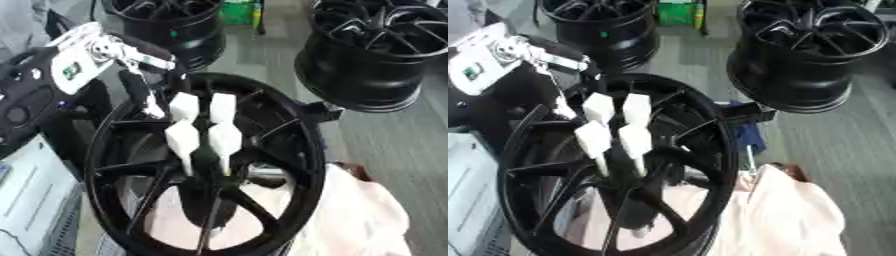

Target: Pull the pin out of the wheel hub.

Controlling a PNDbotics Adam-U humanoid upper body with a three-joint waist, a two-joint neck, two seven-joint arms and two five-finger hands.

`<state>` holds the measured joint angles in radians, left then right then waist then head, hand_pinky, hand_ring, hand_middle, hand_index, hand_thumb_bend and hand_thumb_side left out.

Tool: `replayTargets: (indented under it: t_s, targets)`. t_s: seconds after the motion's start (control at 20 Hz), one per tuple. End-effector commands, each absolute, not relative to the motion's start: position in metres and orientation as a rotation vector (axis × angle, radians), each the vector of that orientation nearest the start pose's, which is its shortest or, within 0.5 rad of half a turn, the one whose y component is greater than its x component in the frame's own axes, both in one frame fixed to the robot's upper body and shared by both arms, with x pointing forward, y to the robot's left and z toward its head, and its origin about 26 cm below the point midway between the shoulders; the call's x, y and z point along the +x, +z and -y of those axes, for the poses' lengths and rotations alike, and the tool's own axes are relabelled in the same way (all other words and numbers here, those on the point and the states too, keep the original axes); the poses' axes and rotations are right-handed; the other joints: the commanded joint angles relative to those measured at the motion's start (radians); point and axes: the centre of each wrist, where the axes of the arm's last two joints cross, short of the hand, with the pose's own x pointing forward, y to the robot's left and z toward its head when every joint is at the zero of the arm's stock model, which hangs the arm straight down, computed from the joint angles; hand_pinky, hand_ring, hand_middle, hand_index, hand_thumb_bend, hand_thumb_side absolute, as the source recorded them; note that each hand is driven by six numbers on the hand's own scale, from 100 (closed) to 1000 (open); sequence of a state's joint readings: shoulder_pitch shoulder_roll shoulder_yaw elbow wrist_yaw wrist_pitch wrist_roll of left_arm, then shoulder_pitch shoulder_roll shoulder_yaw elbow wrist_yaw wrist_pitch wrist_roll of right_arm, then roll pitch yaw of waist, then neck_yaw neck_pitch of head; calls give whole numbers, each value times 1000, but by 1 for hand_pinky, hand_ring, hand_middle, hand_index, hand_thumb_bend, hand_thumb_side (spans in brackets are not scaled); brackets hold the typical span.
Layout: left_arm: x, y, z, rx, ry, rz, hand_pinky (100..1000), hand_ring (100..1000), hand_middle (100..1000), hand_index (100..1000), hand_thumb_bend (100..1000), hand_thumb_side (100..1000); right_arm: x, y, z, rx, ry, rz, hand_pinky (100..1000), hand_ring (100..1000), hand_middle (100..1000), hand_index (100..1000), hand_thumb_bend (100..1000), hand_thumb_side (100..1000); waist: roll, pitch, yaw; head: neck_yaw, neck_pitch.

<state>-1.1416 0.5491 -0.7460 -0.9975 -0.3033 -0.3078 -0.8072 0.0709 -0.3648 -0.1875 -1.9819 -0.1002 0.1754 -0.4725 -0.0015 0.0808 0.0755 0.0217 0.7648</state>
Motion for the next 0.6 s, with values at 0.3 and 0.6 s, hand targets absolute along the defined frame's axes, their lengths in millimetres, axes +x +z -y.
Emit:
replayTargets:
  t_s: [0.3, 0.6]
  targets:
    - [474, 237, -191, 194, -2308, 1133, 793, 776, 666, 804, 414, 355, 244, 128, 346, -674, -279, 1797, 710, 726, 755, 770, 100, 766, -1, -8, -2, 3, 5]
    - [474, 236, -190, 185, -2301, 1137, 772, 755, 632, 776, 381, 304, 244, 127, 346, -667, -282, 1795, 710, 726, 755, 769, 100, 767, -1, -7, -5, 5, 4]
